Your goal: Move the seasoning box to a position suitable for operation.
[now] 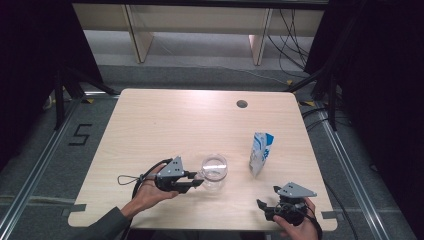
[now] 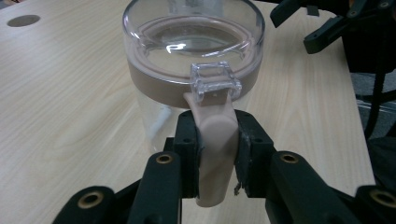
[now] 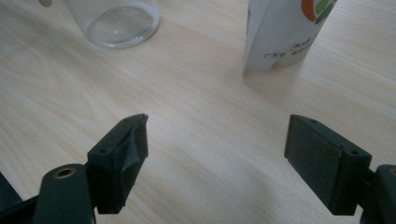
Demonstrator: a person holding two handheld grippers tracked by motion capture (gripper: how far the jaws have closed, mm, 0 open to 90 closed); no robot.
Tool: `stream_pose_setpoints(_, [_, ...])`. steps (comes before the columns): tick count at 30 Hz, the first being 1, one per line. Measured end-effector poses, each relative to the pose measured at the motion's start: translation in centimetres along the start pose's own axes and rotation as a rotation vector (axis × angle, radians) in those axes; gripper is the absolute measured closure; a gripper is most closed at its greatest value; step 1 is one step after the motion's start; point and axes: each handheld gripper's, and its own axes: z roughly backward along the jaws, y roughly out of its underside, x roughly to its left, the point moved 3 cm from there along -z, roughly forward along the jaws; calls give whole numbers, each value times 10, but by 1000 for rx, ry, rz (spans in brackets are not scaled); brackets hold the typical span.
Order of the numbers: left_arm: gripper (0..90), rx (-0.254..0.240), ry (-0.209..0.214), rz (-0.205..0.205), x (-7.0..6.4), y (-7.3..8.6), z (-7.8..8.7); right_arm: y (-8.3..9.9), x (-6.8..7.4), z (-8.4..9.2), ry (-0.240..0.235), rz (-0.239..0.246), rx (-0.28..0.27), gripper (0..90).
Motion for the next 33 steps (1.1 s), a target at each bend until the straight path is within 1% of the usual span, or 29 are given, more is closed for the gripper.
stream_pose_setpoints(1, [724,3,14,-16,-1,0,-1,0,-1,0,7,7,-2,225])
stream_pose_setpoints(2, [724,-1,19,-16,-2,0,-1,0,0,0,6,-7,-3,225])
stream_pose_setpoints(3, [725,-1,21,-11,-3,-1,-2,-1,0,0,4,-4,-1,225])
stream_pose_setpoints(4, [725,-1,27,-30,-3,-1,-2,0,1,1,4,-5,3,225])
stream_pose_setpoints(5, [724,-1,31,-6,-5,-1,-3,0,1,0,0,-13,2,225])
stream_pose_setpoints(6, [724,3,33,-35,-3,-1,-4,0,0,0,0,-5,-1,225])
stream_pose_setpoints(8, [724,-12,51,-13,-6,-1,-6,-1,1,1,4,-15,0,225])
stream_pose_setpoints(9, [724,-12,58,-38,-5,-1,-6,-1,0,1,7,-3,1,225])
stream_pose_setpoints(10, [724,-13,62,-34,-5,-1,-7,0,0,0,1,-5,-3,225])
stream_pose_setpoints(11, [724,-16,67,-11,-7,-1,-7,0,2,1,3,-33,8,225])
stream_pose_setpoints(12, [724,-13,63,-20,-7,-1,-7,0,3,0,-5,-41,12,225])
stream_pose_setpoints(13, [723,-11,70,-38,-7,-1,-7,0,2,1,-6,-39,14,225])
stream_pose_setpoints(14, [723,-17,79,-28,-8,-1,-8,0,1,0,4,-24,-1,225])
stream_pose_setpoints(15, [723,-13,85,-49,-8,-1,-8,0,0,0,6,-5,-2,225])
stream_pose_setpoints(17, [722,-19,92,-34,-9,-1,-9,0,0,0,6,-14,2,225])
stream_pose_setpoints(18, [722,-17,89,-38,-9,-1,-9,0,0,0,6,-12,-5,224])
stream_pose_setpoints(19, [720,-16,87,-42,-9,-1,-9,0,4,2,-7,-64,22,225])
stream_pose_setpoints(21, [718,-14,76,-49,-8,-1,-8,0,1,0,4,-14,-1,225])
stream_pose_setpoints(22, [719,-14,75,-57,-7,-1,-8,0,0,0,-5,-5,2,224])
stream_pose_setpoints(23, [720,-18,75,-65,-7,-1,-8,0,-1,0,10,-4,-5,224])
stream_pose_setpoints(24, [720,-17,75,-66,-6,-1,-8,0,1,1,-1,-33,8,224])
stream_pose_setpoints(25, [719,-15,73,-67,-6,-1,-8,0,1,0,-1,-30,-1,225])
stream_pose_setpoints(26, [719,-15,69,-49,-7,-1,-8,-1,0,0,5,1,-5,225])
stream_pose_setpoints(27, [718,-11,61,-51,-6,-1,-7,0,0,0,-11,-10,4,225])
stream_pose_setpoints(28, [718,-11,64,-69,-5,-1,-7,0,0,0,-2,-7,0,224])
stream_pose_setpoints(29, [709,-7,59,-66,-5,0,-7,0,1,1,2,-30,2,225])
stream_pose_setpoints(30, [709,-6,62,-73,-5,0,-7,0,2,1,0,-32,1,225])
stream_pose_setpoints(31, [702,11,47,-64,-6,1,-6,-1,0,0,0,-7,-5,225])
stream_pose_setpoints(33, [673,12,49,-63,-7,2,-7,0,0,0,2,3,-2,224])
